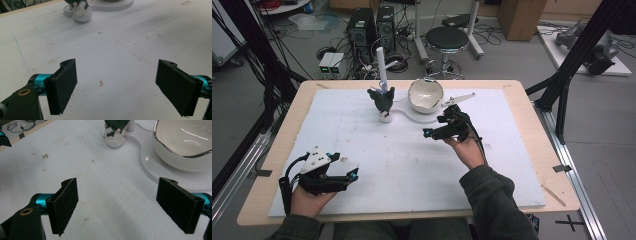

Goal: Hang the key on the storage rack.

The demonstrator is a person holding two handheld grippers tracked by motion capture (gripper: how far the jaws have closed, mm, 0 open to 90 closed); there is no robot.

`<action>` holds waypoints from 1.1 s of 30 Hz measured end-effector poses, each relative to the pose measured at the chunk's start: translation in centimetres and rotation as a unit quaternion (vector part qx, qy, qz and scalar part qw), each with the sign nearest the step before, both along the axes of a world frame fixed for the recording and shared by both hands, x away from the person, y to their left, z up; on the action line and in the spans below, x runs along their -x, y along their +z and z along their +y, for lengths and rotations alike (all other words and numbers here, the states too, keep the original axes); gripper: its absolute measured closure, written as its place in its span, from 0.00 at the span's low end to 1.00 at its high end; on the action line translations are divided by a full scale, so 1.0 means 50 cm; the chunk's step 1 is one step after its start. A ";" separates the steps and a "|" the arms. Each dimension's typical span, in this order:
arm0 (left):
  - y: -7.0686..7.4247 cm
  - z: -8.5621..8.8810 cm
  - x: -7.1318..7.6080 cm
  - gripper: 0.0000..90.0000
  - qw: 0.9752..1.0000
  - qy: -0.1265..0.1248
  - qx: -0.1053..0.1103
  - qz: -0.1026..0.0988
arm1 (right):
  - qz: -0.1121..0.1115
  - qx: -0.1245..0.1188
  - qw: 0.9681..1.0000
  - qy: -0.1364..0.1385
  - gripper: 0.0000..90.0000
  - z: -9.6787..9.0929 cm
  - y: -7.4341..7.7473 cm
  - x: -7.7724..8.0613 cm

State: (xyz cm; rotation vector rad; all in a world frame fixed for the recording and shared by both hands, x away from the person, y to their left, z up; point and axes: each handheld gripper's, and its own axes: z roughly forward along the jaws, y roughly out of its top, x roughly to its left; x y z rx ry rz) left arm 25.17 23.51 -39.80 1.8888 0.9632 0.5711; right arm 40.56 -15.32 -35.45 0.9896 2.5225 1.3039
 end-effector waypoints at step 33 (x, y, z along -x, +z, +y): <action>-0.001 -0.004 0.002 0.20 1.000 -0.005 -0.004 0.001 | -0.006 -0.002 1.000 -0.021 0.15 -0.077 -0.035 0.056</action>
